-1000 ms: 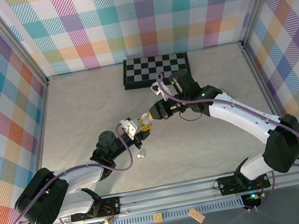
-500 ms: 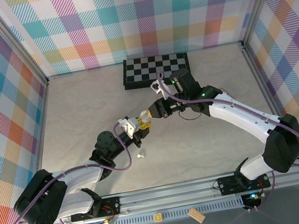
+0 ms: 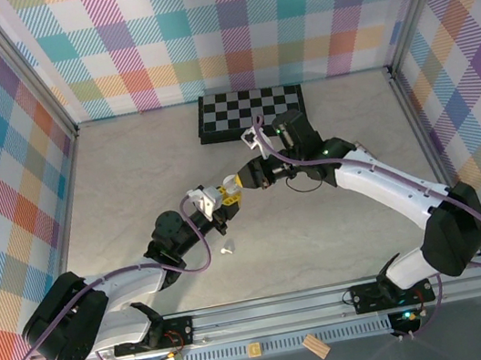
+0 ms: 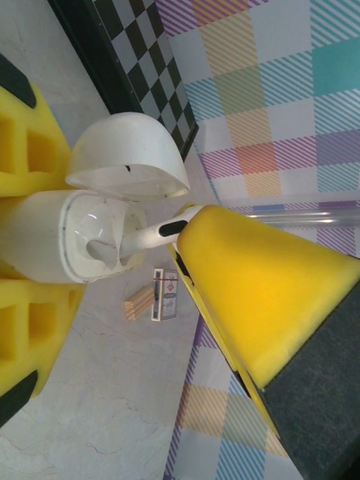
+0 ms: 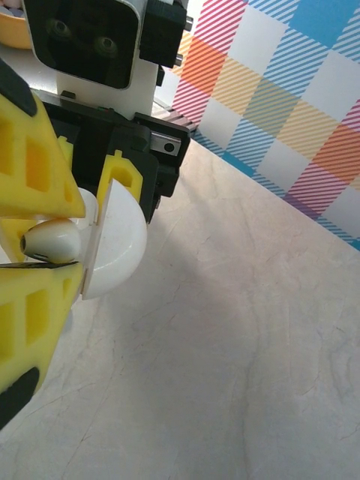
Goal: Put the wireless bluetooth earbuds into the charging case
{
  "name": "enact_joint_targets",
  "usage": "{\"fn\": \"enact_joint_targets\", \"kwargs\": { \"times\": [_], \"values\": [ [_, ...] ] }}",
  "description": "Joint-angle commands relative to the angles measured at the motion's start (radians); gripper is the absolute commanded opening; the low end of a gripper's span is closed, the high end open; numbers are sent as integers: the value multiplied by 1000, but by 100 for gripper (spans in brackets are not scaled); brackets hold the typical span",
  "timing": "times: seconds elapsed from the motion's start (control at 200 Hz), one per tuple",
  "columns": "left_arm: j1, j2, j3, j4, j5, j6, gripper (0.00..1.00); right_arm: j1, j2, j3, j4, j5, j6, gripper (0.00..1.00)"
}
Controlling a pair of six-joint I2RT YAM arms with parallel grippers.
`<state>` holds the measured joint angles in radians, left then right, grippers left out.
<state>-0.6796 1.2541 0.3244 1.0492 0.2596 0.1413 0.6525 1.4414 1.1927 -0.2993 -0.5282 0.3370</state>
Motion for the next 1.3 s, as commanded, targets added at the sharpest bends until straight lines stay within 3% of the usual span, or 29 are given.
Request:
{"fn": "enact_joint_targets", "kwargs": {
  "times": [0.0, 0.27, 0.53, 0.685, 0.94, 1.295],
  "values": [
    [-6, -13, 24, 83, 3, -19, 8, -8, 23, -3, -16, 13, 0, 21],
    [-6, -13, 27, 98, -12, -30, 7, -8, 22, 1, -11, -10, 31, 21],
    [-6, 13, 19, 141, -31, -35, 7, -16, -2, -29, 0, 59, 57, 21],
    [-6, 26, 28, 143, 9, -37, 7, -16, 10, -11, 2, 50, 60, 22],
    [-6, 11, 18, 138, 1, -40, 7, -18, -11, 1, -25, 96, 27, 38],
    [-6, 24, 30, 138, 10, -45, 7, -18, -40, -22, -13, 50, -1, 51]
  ]
}}
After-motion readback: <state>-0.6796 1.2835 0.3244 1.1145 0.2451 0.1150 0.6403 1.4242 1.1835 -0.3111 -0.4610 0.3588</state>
